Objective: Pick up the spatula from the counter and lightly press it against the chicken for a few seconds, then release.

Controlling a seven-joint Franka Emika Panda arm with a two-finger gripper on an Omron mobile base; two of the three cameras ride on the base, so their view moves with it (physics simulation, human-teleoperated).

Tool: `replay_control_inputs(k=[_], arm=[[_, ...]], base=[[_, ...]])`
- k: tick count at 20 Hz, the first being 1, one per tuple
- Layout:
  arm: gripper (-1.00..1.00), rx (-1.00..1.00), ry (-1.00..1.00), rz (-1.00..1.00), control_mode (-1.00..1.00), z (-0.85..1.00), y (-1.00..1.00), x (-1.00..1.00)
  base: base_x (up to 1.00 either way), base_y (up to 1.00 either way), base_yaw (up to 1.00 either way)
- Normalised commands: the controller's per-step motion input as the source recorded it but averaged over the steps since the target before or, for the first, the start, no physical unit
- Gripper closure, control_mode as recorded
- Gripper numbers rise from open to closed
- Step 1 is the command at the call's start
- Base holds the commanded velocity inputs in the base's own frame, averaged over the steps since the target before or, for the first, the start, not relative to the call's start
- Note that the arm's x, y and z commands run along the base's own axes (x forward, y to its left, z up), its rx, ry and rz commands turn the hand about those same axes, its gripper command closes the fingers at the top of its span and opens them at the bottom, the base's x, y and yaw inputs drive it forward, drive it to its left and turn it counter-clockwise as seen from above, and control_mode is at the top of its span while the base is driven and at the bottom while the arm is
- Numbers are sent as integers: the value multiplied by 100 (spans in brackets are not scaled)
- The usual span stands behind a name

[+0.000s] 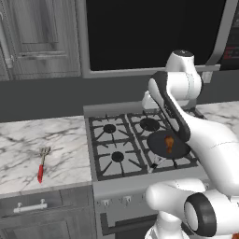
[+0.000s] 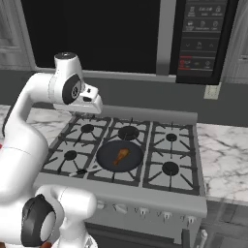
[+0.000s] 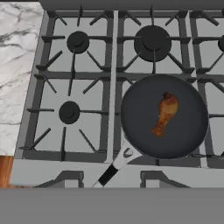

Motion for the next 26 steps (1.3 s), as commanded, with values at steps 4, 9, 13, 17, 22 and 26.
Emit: replay_control_inputs(k=[4, 9, 13, 17, 22, 26], arm=[[-100, 0, 0, 0, -100, 0, 14, -21], [-100, -2, -10, 0, -100, 0, 32, -51], [-100, 0, -9, 0, -100, 0, 44, -47], [-100, 0, -4, 0, -100, -1, 49, -32], [-100, 0, -2, 0, -100, -1, 36, -39], [-100, 0, -6, 0, -100, -1, 53, -30]], base=[[0, 0, 0], [0, 0, 0], [0, 0, 0], [0, 0, 0], [0, 0, 0], [0, 0, 0]])
